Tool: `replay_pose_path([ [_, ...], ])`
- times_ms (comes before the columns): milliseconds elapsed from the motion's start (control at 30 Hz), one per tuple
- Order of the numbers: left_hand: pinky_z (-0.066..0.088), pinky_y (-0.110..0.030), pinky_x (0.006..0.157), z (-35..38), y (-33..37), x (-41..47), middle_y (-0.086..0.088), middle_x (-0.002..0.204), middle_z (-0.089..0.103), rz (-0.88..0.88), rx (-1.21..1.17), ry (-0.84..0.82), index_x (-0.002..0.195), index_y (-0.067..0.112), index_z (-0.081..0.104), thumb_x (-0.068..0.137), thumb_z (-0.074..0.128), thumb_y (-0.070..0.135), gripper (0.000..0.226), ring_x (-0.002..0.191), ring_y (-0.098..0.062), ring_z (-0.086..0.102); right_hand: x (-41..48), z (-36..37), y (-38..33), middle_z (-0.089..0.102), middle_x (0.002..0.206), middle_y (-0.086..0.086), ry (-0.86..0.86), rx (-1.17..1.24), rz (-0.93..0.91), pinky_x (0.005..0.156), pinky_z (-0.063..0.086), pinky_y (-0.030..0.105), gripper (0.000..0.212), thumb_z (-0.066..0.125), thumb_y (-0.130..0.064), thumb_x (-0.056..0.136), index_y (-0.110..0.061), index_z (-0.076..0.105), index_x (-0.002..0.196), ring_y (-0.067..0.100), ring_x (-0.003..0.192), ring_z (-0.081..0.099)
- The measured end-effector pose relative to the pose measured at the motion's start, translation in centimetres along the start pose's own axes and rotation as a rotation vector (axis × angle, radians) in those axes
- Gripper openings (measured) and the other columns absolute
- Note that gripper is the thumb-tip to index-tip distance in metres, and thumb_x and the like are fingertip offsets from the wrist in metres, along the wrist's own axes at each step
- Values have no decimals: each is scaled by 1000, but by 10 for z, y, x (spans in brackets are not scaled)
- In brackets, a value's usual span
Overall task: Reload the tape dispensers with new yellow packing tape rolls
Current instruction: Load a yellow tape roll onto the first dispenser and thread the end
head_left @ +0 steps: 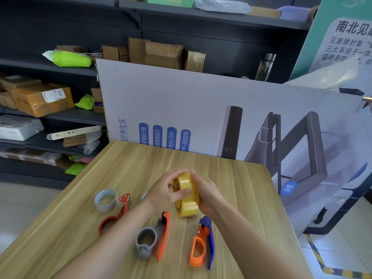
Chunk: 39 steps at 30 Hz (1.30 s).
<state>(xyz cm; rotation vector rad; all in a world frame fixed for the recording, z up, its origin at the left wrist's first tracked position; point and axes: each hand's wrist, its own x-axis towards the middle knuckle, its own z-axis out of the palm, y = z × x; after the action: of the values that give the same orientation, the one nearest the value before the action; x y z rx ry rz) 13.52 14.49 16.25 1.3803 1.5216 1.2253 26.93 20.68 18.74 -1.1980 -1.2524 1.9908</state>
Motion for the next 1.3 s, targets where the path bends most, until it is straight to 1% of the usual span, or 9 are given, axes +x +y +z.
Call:
replay_pose_path([
  [133,30,-27,109,-10,-6,6,21,140,46,-41,113,8,129,37,55,74,79,34,59,132,-3,38,4,0,2,70,111,24,-11,-14,31,100,47,56,44,40,-36,103,-2,51,129,38,108,66],
  [400,33,-32,112,-26,-3,19,8,133,58,-69,172,-53,114,31,68,82,73,24,33,127,-7,48,6,-2,6,74,96,24,-64,-72,41,77,57,44,36,39,-28,104,-1,60,115,34,81,73],
  [667,51,-28,93,-23,-11,25,20,96,71,-47,274,66,99,32,74,90,64,27,15,97,1,64,10,-5,8,72,96,27,-104,-75,81,82,55,47,42,37,-31,105,4,60,113,35,77,70],
  [800,46,-20,88,-24,-15,23,20,102,68,-141,274,4,106,27,72,94,53,40,25,102,0,61,13,-7,7,73,82,24,-79,-26,126,63,58,39,40,41,-32,102,1,46,125,31,60,68],
  [867,44,-25,92,-24,-18,22,9,109,70,-220,259,-42,108,22,71,98,45,42,34,109,-9,61,15,-7,7,73,79,22,-81,-68,116,58,57,34,41,42,-33,100,1,48,123,29,55,67],
  [1000,39,-31,104,-26,-17,25,1,122,66,-254,236,-34,117,17,67,99,48,32,31,118,-13,56,19,-6,15,76,81,17,-71,-179,29,70,56,41,32,51,-32,94,-4,58,109,28,63,69],
  [1100,41,-34,106,-28,-16,25,3,126,63,-208,196,54,123,17,64,91,63,23,32,117,-11,56,21,-7,20,77,92,11,-84,-246,-28,85,54,46,25,54,-27,90,-12,67,105,28,87,73],
  [1200,49,-28,93,-28,-15,24,5,115,62,-120,247,156,111,17,70,84,70,12,27,102,-13,61,19,-3,20,73,90,3,-79,-324,-72,66,52,25,20,57,-17,87,-21,72,100,14,79,66],
  [1300,43,-10,72,-27,-13,23,10,97,62,-68,334,256,97,21,72,81,72,9,20,86,-2,58,17,3,21,67,83,1,-78,-305,-114,56,47,17,23,57,-3,87,-13,70,102,7,67,59],
])
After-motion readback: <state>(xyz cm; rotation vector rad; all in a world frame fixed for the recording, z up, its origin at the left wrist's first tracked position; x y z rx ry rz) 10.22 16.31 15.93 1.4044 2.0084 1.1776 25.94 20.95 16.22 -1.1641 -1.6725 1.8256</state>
